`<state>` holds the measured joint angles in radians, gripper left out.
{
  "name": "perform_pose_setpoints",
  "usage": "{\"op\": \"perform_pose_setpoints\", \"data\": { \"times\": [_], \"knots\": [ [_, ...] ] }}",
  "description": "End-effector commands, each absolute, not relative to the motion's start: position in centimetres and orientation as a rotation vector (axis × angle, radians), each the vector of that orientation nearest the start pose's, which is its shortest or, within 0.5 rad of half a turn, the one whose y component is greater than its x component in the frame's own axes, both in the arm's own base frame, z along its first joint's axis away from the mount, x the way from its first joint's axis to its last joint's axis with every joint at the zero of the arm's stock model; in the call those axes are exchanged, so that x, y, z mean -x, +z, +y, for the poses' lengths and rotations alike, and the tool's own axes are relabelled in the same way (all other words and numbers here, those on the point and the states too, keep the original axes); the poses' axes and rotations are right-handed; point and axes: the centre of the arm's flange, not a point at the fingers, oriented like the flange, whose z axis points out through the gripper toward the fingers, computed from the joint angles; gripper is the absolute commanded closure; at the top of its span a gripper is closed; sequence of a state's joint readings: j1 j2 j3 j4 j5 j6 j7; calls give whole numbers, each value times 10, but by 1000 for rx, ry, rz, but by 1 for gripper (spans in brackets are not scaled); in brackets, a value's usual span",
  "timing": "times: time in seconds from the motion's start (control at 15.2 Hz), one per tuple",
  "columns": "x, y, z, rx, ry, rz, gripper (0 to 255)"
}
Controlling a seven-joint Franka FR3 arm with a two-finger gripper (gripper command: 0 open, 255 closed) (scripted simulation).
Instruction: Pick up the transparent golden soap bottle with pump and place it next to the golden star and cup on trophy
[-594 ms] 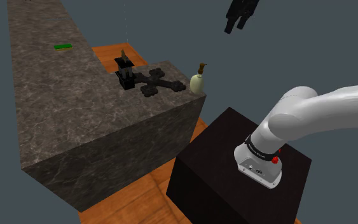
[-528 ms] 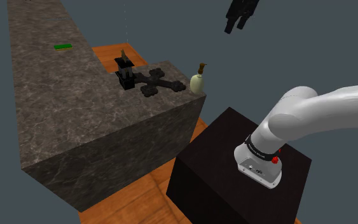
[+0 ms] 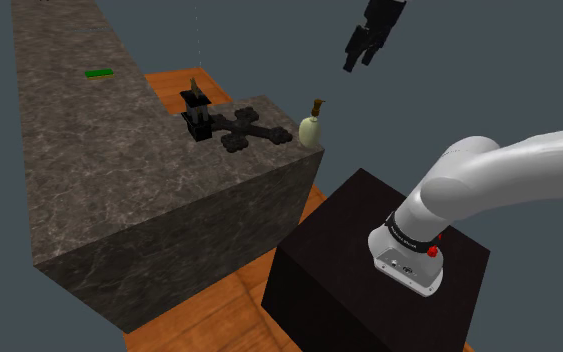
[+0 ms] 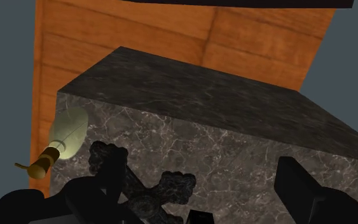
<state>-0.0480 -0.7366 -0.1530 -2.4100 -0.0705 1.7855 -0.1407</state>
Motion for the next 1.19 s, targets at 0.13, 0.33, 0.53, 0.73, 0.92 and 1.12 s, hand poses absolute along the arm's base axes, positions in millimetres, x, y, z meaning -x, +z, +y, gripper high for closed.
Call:
{"op": "perform_pose_setpoints", "data": {
  "times": [0.13, 0.33, 0.53, 0.73, 0.92, 1.12],
  "knots": [
    [-348, 527, -117, 3112, -209, 35, 0],
    [-361, 498, -140, 3105, -233, 45, 0],
    [-374, 469, -164, 3098, -258, 54, 0],
    [-387, 441, -188, 3091, -282, 63, 0],
    [-401, 412, -211, 3083, -307, 72, 0],
    [-415, 384, -234, 3075, -331, 81, 0]
  ]
}}
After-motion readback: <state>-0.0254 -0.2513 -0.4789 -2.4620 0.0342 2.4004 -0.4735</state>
